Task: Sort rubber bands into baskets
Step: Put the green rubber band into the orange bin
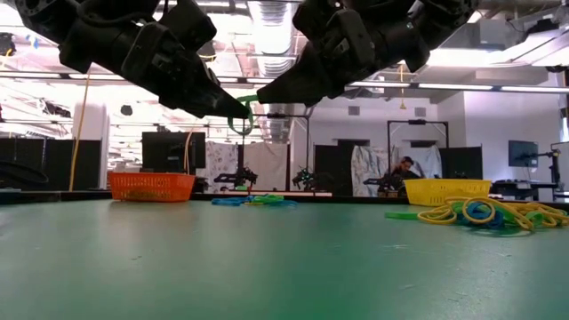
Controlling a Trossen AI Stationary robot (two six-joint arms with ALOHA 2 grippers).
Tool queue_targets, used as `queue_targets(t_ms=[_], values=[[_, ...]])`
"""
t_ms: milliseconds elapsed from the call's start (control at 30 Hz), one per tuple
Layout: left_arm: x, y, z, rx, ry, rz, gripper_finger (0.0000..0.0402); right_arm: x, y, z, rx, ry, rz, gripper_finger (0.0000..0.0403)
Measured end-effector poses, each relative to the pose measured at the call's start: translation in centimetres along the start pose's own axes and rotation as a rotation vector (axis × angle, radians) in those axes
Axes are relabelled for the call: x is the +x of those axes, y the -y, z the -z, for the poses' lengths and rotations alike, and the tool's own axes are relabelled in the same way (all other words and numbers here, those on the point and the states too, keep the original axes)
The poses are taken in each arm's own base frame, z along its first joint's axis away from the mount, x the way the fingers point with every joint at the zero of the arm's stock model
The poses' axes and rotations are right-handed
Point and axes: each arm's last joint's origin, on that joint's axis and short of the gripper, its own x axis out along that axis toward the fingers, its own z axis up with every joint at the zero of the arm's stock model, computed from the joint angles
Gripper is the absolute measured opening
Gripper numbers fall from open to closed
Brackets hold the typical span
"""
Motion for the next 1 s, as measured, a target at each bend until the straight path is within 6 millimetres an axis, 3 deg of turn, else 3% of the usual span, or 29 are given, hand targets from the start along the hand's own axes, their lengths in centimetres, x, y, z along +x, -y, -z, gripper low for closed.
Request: queue_targets(t_ms=[300,533,767,1000], values=[[-1.2,-1.2,-0.8,0.014,-0.102,-0.152,0.0000,0.0,0.5,0.3,0.019,-0.040,0.157,0.0142],[-3.9,-3.9,-2.0,-0.030,-0.156,-0.360,0.0000,-0.1,0.7,0.5,0.028,-0.076,0.247,0.0229],[-7.0,-8.0,-1.9,-0.116,-0.225,-0.626,0.0000,-0.1,0.7,0.7,0.028,-0.088,0.258,0.0244],[-8.9,-12.3,-0.5,-0.217,-0.329,-0.808,0.0000,-0.1,0.7,0.7,0.028,-0.092,0.257,0.0239]])
